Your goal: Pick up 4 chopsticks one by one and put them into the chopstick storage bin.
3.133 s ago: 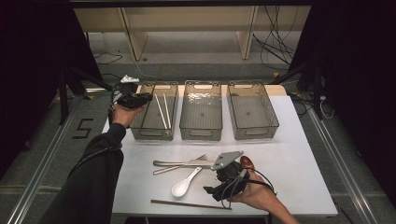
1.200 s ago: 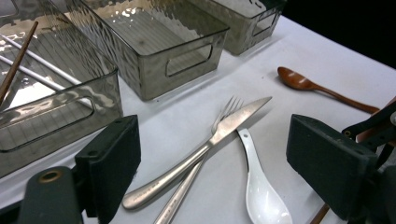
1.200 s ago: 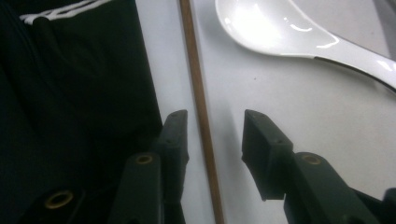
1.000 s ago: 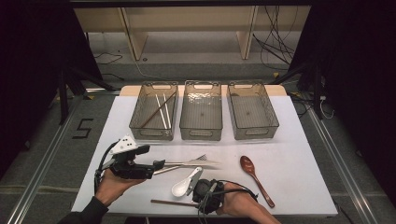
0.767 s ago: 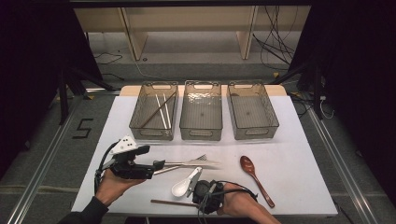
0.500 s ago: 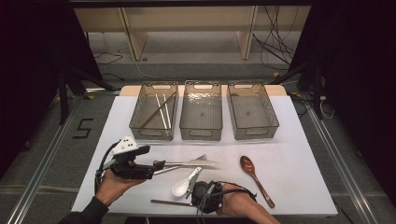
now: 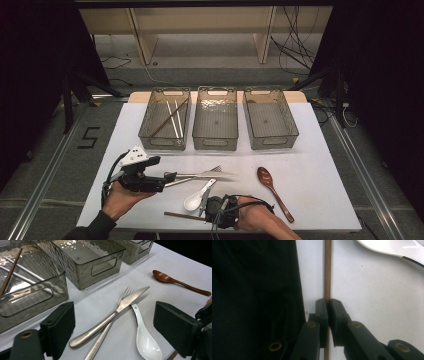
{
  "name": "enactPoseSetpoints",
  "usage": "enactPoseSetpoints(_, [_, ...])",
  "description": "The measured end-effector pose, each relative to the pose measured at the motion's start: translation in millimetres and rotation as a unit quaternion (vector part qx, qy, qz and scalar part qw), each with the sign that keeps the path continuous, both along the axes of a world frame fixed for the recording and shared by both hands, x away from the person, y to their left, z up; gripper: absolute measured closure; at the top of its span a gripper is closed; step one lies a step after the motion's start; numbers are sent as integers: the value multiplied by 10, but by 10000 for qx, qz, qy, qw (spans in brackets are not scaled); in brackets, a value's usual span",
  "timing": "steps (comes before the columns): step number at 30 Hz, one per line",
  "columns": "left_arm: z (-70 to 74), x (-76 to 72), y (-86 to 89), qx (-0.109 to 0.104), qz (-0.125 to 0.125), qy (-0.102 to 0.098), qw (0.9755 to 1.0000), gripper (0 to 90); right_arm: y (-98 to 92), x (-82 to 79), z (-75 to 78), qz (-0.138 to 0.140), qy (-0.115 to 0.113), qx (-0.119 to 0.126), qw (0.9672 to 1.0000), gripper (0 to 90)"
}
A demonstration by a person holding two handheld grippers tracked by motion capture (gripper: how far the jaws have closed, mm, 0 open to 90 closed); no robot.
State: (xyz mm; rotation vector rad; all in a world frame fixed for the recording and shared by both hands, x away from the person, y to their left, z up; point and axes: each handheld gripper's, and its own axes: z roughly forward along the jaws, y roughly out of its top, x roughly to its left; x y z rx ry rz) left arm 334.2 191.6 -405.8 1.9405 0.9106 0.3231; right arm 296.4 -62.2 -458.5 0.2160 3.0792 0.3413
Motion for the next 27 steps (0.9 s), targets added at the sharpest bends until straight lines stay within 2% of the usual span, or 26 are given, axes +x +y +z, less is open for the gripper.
enactPoseSetpoints(2, [-2, 1, -1, 16, -1, 7, 10000, 174, -6, -5, 6, 28, 33, -39, 10000, 862])
enactPoseSetpoints(6, [-6, -1, -5, 48, -22, -2, 10000, 176, -25, -12, 19, 85, -47, -47, 9999, 863])
enactPoseSetpoints(10, [-5, -10, -21, 94, -100, -12, 9999, 178, -52, 3, 63, 108, -44, 145, 9998, 863])
enactPoseSetpoints(12, [-3, -19, -40, 156, -220, -21, 9996, 183, -69, 9, 84, 118, -41, 252, 9996, 863])
enactPoseSetpoints(13, [-6, -26, -57, 179, -275, 6, 9995, 184, -75, 9, 96, 102, -2, 266, 9996, 863])
enactPoseSetpoints(14, [-16, -31, -82, 238, -375, 67, 9990, 184, -83, 18, 105, 169, -84, 276, 9994, 863])
enactPoseSetpoints(15, [-27, -34, -98, 295, -447, 95, 9985, 185, -90, 17, 117, 128, -69, 322, 9994, 864])
enactPoseSetpoints(18, [-76, -58, -179, 495, -679, 179, 9963, 191, -97, 15, 131, 115, -63, 296, 9995, 863])
enactPoseSetpoints(21, [-111, -98, -269, 694, -1011, 251, 9921, 201, -98, 7, 146, 44, -25, 286, 9996, 864])
enactPoseSetpoints(22, [-120, -108, -289, 720, -1069, 283, 9913, 201, -100, 17, 148, 126, -130, 348, 9992, 864])
enactPoseSetpoints(27, [-150, -160, -381, 862, -1431, 387, 9852, 208, -115, 18, 205, 141, -155, 446, 9988, 864])
